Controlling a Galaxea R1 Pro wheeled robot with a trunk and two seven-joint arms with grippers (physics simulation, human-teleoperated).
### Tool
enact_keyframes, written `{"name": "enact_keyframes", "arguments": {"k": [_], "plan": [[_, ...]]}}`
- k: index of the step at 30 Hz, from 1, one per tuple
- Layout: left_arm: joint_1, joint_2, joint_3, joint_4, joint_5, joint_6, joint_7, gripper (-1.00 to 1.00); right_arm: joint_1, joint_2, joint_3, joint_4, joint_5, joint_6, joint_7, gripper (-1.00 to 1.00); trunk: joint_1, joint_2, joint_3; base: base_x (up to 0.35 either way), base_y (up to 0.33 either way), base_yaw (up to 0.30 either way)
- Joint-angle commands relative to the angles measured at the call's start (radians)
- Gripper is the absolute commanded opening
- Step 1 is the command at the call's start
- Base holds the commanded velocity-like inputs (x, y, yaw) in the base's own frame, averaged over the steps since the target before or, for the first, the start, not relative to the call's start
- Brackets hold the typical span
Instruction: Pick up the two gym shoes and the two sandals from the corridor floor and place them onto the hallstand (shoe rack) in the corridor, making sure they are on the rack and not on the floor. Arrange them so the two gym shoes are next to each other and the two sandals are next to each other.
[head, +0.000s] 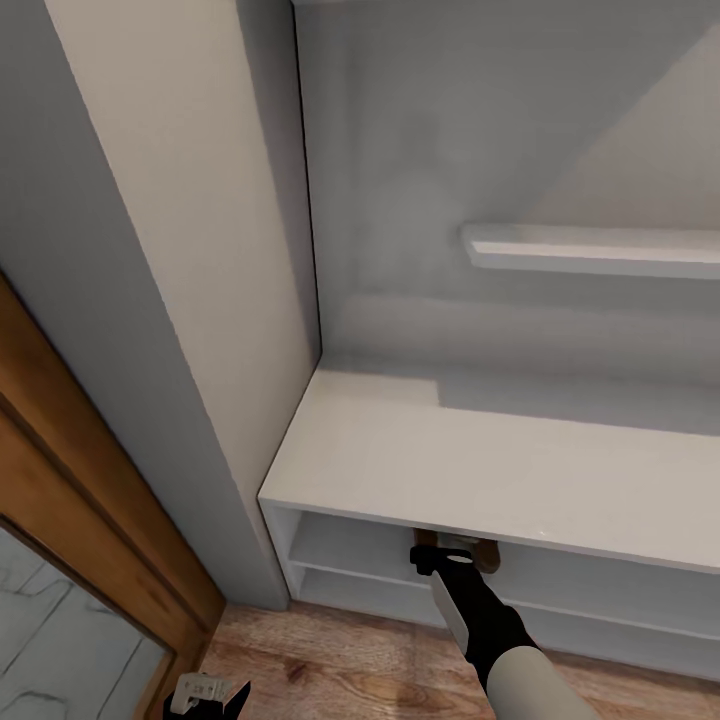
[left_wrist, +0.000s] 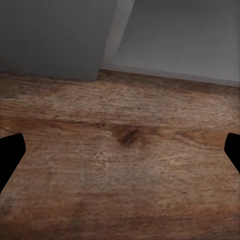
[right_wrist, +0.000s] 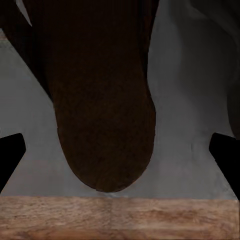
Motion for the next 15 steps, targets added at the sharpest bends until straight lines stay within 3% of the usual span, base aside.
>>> {"name": "enact_keyframes", "arguments": {"k": [1,15], "plan": [[-0.001,0.0,0.005,0.001,0.001,-0.001,-0.008,1.0,0.0,0.0,0.002,-0.002,-0.008,0.004,-0.006,1.0,0.0,0.0,-0.001,0.0,0.0,0.0],[-0.001,0.0,0.005,0.001,0.001,-0.001,-0.008,1.0,0.0,0.0,0.001,-0.002,-0.008,0.004,-0.006,1.0,0.0,0.0,-0.001,0.0,0.0,0.0]]}}
